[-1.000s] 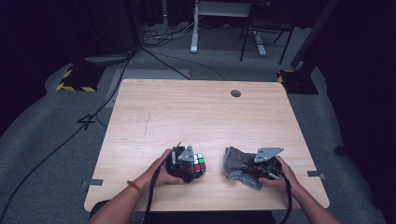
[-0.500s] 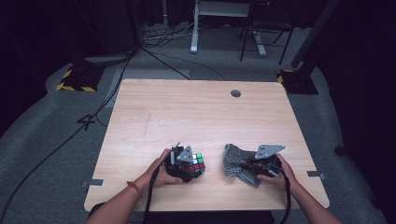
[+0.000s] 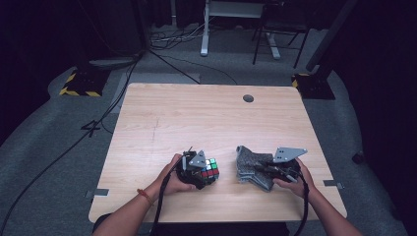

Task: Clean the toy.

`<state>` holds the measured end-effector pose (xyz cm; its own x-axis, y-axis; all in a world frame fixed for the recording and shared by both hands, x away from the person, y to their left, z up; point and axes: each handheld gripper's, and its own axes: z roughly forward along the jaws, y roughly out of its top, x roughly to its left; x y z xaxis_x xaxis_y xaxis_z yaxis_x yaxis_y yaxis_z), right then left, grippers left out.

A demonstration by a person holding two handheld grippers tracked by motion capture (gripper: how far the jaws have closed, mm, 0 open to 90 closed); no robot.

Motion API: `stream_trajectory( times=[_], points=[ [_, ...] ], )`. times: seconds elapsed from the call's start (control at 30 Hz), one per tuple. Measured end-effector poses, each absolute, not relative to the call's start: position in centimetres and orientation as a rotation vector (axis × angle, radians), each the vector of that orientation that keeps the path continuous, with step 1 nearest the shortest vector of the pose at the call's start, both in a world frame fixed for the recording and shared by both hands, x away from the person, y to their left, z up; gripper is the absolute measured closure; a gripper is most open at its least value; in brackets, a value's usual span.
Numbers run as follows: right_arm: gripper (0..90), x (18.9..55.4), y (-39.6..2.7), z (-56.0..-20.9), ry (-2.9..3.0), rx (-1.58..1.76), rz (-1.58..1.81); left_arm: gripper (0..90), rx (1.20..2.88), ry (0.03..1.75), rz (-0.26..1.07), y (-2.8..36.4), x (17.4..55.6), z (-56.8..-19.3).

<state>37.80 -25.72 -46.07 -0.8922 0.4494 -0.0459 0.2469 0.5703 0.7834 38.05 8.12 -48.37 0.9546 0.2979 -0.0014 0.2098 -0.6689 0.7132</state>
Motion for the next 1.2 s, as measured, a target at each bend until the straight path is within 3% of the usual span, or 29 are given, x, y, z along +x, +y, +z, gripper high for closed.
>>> stream_trajectory(
  times=[0.37, 0.63, 0.9, 1.2],
  points=[
    [80.0, 36.2, -23.0, -41.8, 2.545, 0.426, 1.363, 33.8, 2.377, 0.225, 0.167, 4.2, 38.6, -46.8],
    [79.7, 36.1, -19.8, -41.9, 2.648, 0.338, 1.287, 33.8, 2.416, 0.156, 0.197, 2.0, 37.9, -46.7],
    [79.3, 36.6, -17.8, -42.2, 2.660, 0.349, 1.182, 33.9, 2.454, 0.205, 0.212, 1.9, 38.1, -47.2],
    [80.1, 37.1, -18.9, -43.0, 2.634, 0.419, 1.113, 34.0, 2.454, 0.188, 0.205, 2.4, 37.9, -46.9]
  ],
)
